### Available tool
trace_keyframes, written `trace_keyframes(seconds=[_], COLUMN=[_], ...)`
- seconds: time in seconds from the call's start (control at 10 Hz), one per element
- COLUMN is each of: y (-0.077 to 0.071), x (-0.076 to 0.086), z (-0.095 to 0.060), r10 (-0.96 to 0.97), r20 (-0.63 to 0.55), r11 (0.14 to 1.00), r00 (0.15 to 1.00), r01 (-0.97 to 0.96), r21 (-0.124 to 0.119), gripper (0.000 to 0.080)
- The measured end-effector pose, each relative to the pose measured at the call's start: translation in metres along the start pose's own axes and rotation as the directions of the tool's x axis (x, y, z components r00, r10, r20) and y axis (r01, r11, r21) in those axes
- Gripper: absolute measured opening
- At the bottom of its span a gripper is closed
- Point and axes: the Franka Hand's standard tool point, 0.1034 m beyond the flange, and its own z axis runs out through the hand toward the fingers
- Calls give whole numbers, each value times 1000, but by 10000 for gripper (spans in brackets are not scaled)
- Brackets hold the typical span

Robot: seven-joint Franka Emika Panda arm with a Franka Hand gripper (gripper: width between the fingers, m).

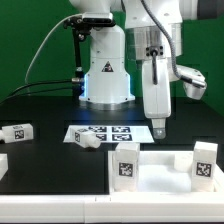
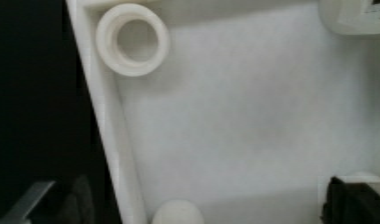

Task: Assemble square table

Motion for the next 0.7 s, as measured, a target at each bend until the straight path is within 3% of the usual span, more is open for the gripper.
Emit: trace_keyframes(seconds=[0.1,0.2,0.4,0.6,0.7], y=[0,4,27,39,44], x=[2,10,18,19,19], z=[2,10,37,60,70], r10=[3,24,22,16,6], r20=[-2,-11,-44,-69,-78], r11=[1000,998,999,999,1000], r00=[1000,1000,999,997,997], r01=[-3,-23,-20,-14,-5], r21=[10,58,45,31,12], gripper=[649,649,649,649,649])
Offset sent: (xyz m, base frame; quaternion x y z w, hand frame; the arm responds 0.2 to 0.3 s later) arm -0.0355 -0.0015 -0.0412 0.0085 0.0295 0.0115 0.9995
